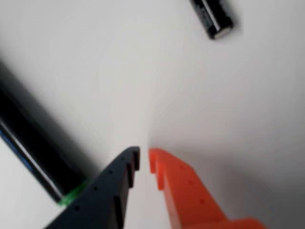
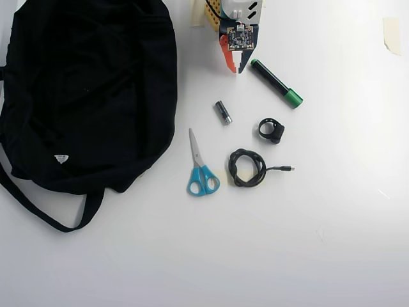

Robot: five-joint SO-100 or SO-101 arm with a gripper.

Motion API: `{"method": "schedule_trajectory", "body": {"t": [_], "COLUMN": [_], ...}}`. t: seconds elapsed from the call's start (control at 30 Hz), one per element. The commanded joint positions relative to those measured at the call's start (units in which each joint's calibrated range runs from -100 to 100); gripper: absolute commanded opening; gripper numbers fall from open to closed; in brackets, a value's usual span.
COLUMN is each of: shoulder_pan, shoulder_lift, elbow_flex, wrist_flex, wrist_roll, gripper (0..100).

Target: Put the green marker into the black bag

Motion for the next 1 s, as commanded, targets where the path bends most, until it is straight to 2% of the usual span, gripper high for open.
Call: {"method": "schedule_trajectory", "body": {"t": [0.0, 0.37, 0.47, 0.57, 0.97], "shoulder_pan": [-0.2, -2.0, -3.1, -3.1, -1.3], "shoulder_lift": [1.0, 33.4, 42.1, 49.8, 73.8], "elbow_flex": [0.1, -18.6, -25.6, -33.6, -67.6], "wrist_flex": [-11.3, -49.9, -57.1, -59.9, -59.9], "wrist_roll": [0.0, 0.0, 0.1, 0.2, 0.6], "gripper": [2, 2, 2, 2, 2]}}
